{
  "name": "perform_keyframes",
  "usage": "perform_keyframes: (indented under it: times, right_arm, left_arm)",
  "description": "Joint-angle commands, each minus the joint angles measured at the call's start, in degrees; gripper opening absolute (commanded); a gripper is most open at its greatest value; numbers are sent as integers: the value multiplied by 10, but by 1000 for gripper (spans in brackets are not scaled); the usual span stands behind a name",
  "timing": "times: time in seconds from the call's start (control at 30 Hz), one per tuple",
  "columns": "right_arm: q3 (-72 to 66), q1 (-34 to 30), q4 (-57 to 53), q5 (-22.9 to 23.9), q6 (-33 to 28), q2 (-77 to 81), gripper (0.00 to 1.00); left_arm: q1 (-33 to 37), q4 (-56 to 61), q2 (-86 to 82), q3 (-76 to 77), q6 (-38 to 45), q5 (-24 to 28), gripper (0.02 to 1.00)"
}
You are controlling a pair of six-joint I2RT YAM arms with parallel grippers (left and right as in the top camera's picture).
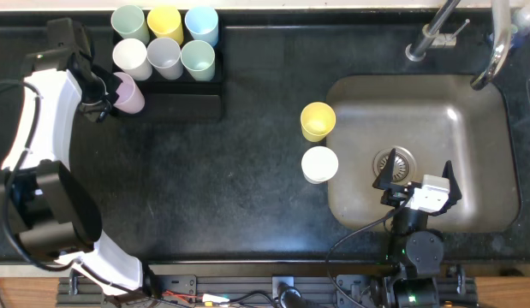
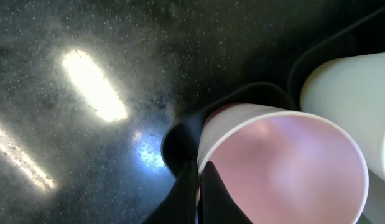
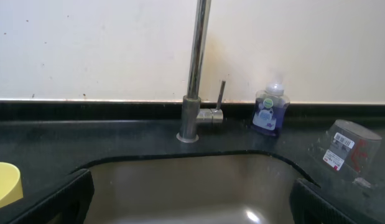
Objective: Store Cups
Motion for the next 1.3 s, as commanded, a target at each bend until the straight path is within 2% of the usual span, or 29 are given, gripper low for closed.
perform_keyframes:
  times: [0.03, 0.13, 0.17, 0.2, 0.27, 0.3, 0.5, 0.63, 0.77, 0.83, 0.9, 0.97, 1.07, 1.2, 1.3]
  right_arm:
    - [-8, -4, 3, 0, 0, -4, 998]
    - [-8, -4, 3, 0, 0, -4, 996]
    - [-8, -4, 3, 0, 0, -4, 996]
    - [-8, -4, 3, 0, 0, -4, 996]
    - [-8, -4, 3, 0, 0, -4, 998]
    - [-8, -4, 3, 0, 0, -4, 998]
    - [-8, -4, 3, 0, 0, -4, 998]
    - [-8, -4, 3, 0, 0, -4, 998]
    - [-8, -4, 3, 0, 0, -4, 996]
    - [-8, -4, 3, 0, 0, -4, 996]
    - [-8, -4, 3, 0, 0, -4, 996]
    - [-8, -4, 3, 0, 0, -4, 998]
    - [-8, -4, 3, 0, 0, -4, 996]
    - [-8, -4, 3, 0, 0, -4, 1000]
    - [-8, -4, 3, 0, 0, -4, 996]
  left_arm:
    - [1, 1, 17, 13, -8, 0, 36]
    - [1, 1, 19, 13, -8, 0, 38]
    - [1, 1, 19, 13, -8, 0, 123]
    - [1, 1, 19, 13, -8, 0, 349]
    - [2, 1, 19, 13, -8, 0, 890]
    - [1, 1, 18, 13, -8, 0, 989]
    - [-7, -8, -23, 13, -8, 0, 998]
    - [-39, -12, -80, 13, 19, 0, 998]
    - [-120, 0, -131, 13, 85, 0, 998]
    - [-192, 21, -143, 14, 142, -5, 998]
    - [-270, 30, -143, 14, 155, -33, 998]
    - [-351, 39, -132, 14, 135, -70, 998]
    - [-459, 64, -102, 14, 61, -113, 998]
    - [-547, 103, -59, 14, -14, -107, 1000]
    - [-574, 109, -39, 14, -45, -99, 998]
